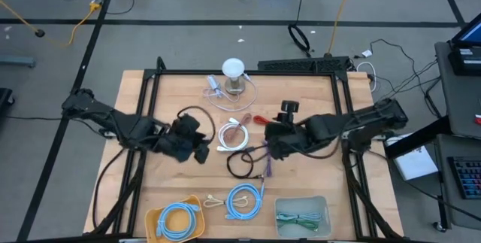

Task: Pick & Place USB Port
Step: Put the pink charger cable into the gray bin

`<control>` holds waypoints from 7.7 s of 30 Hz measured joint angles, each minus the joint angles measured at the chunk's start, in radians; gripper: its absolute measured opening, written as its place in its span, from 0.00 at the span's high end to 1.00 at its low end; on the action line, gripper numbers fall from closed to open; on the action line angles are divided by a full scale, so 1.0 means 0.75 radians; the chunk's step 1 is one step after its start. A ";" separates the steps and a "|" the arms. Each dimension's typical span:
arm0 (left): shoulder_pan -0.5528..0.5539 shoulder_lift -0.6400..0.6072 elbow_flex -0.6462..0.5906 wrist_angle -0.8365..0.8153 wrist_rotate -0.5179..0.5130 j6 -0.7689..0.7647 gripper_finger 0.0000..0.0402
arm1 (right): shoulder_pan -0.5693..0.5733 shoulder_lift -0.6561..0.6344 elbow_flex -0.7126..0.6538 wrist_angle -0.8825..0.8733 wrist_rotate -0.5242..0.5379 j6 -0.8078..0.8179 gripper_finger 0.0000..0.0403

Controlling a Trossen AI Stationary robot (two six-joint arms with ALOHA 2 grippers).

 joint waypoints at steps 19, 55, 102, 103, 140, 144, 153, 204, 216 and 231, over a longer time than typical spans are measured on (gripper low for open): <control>0.506 0.384 -0.202 0.473 0.478 0.364 0.60 | -0.041 -0.181 -0.299 0.448 -0.094 0.212 0.69; 0.704 0.589 -0.151 0.718 0.606 0.739 0.60 | -0.065 -0.365 -0.807 0.930 -0.455 0.459 0.71; 0.382 0.206 0.384 0.525 0.078 0.703 0.97 | -0.058 -0.470 -0.928 2.358 -0.429 0.461 0.71; 0.356 0.200 0.384 0.558 0.077 0.710 0.97 | -0.058 -0.470 -0.942 2.427 -0.407 0.444 0.71; 0.177 0.368 0.381 0.992 0.109 0.722 0.97 | -0.132 -0.461 -0.986 2.644 -0.460 0.533 0.71; 0.171 0.391 0.384 1.026 0.093 0.727 0.97 | -0.136 -0.461 -0.986 2.646 -0.459 0.532 0.71; 0.188 0.392 0.381 0.970 0.043 0.695 0.97 | -0.142 -0.461 -0.985 2.633 -0.520 0.624 0.68; 0.155 0.039 0.382 -0.136 0.011 0.308 0.55 | 0.341 -0.682 -0.584 0.568 -0.936 0.628 0.97; 0.190 0.039 0.236 -0.122 0.168 0.290 0.57 | 0.617 -0.179 -0.432 0.578 -1.018 0.841 0.97; 0.021 0.039 0.197 -0.121 0.172 0.271 0.62 | 0.719 0.121 -0.369 0.478 -1.056 1.127 0.97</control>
